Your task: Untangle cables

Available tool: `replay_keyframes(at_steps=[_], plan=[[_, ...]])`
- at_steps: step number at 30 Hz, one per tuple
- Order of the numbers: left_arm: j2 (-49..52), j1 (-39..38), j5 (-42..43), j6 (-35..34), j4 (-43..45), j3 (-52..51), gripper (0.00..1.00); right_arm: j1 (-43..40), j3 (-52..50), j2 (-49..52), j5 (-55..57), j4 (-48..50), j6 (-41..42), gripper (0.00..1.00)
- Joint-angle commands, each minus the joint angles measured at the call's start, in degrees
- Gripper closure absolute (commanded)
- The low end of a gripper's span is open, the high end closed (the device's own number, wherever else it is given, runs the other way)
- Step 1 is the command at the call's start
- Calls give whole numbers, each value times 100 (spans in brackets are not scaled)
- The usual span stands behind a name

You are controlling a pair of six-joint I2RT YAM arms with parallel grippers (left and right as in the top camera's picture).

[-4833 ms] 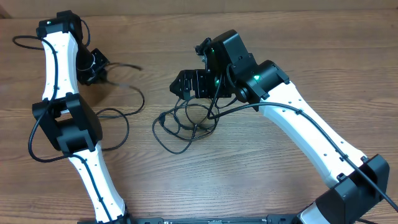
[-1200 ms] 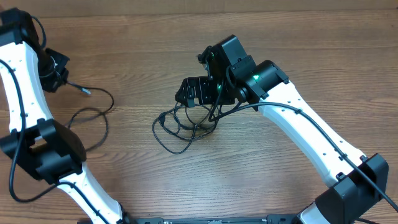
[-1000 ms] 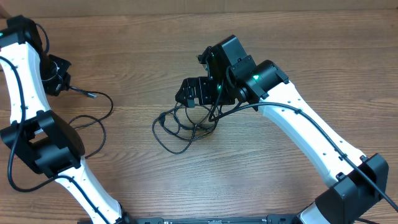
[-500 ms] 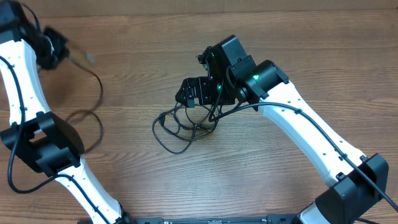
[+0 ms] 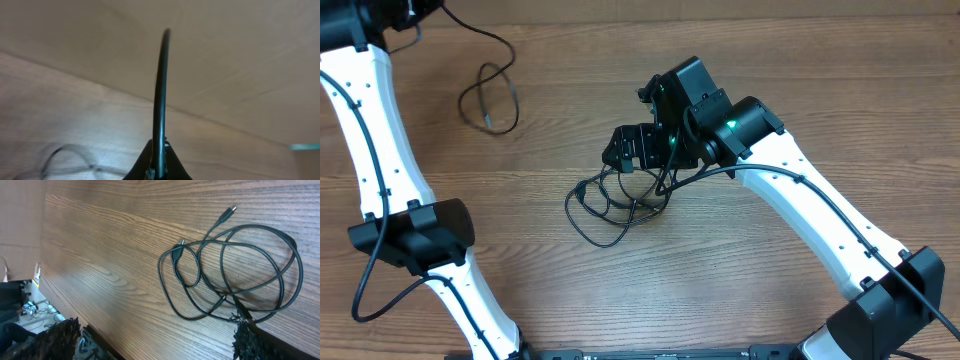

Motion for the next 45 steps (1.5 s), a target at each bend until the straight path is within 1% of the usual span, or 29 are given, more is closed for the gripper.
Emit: replay_keyframes(at_steps=[1, 2, 4, 6, 11, 18, 22, 24, 30, 32, 35, 38, 45], plan=[[11, 31, -1574, 164, -409, 0, 96, -9, 166, 68, 39, -31, -107, 0], [22, 31, -2033, 162, -575, -24, 96, -9, 166, 68, 39, -50, -129, 0], [42, 33, -2686, 157, -800, -83, 96, -9, 166, 68, 39, -48, -127, 0], [81, 39, -2896, 101, -914, -153, 96, -9, 166, 68, 37, -28, -125, 0], [323, 28, -2546, 101, -1123, -297, 96, -9, 166, 68, 37, -68, -125, 0], [929, -81, -2006, 103, -1589, -332, 96, -9, 166, 68, 37, -114, -125, 0], [1088, -81, -1624, 107, -1709, -332, 96, -9, 166, 68, 37, -109, -125, 0], [1102, -81, -1620, 107, -1770, -332, 96, -9, 166, 68, 39, -109, -125, 0], [1102, -79, -1781, 315, -2033, -332, 93, -9, 166, 68, 37, -109, -125, 0], [1102, -79, -1812, 501, -2090, -332, 96, -9, 166, 68, 37, -109, -125, 0], [1102, -79, -1794, 796, -2120, -339, 96, -9, 166, 68, 37, -111, -125, 0], [1104, -74, -1788, 872, -2144, -378, 96, -9, 166, 68, 37, -114, -125, 0], [1139, 39, -1215, 1172, -2173, -581, 95, -9, 166, 68, 37, -116, -125, 0]])
